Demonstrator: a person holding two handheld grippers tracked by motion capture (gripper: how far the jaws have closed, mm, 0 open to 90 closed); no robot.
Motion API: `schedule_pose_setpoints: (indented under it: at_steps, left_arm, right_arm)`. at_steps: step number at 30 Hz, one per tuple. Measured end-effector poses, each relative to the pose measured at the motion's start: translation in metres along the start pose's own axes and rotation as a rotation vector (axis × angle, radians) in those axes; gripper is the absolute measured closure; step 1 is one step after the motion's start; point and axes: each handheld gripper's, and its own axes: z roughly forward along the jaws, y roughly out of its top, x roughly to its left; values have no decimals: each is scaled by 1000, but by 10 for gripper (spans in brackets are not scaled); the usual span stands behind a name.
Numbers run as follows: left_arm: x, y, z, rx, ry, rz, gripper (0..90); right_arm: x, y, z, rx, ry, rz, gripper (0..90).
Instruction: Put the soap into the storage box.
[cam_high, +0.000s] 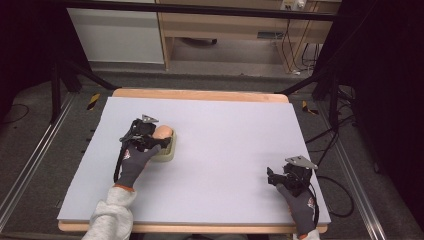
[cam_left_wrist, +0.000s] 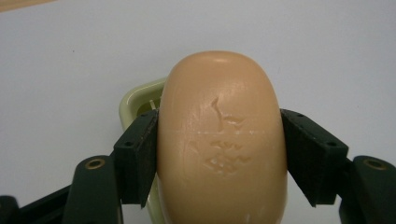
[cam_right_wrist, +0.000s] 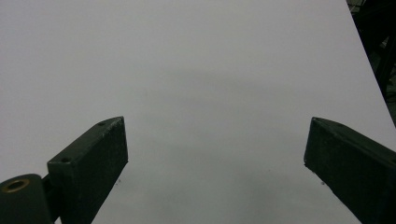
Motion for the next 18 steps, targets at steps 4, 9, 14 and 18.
schedule_pose_setpoints:
  at_steps: [4, 9, 14, 18]
  left_arm:
    - [0, -1, 4, 9, -2, 2, 318]
    - [3, -4, 8, 15, -5, -4, 318]
    - [5, -7, 13, 29, -2, -8, 318]
    - [6, -8, 15, 36, 1, -2, 318]
  right_arm:
    - [0, 0, 0, 1, 2, 1, 65]
    - [1, 0, 1, 3, 1, -4, 65]
    - [1, 0, 0, 4, 0, 0, 65]
    - [1, 0, 1, 5, 1, -5, 65]
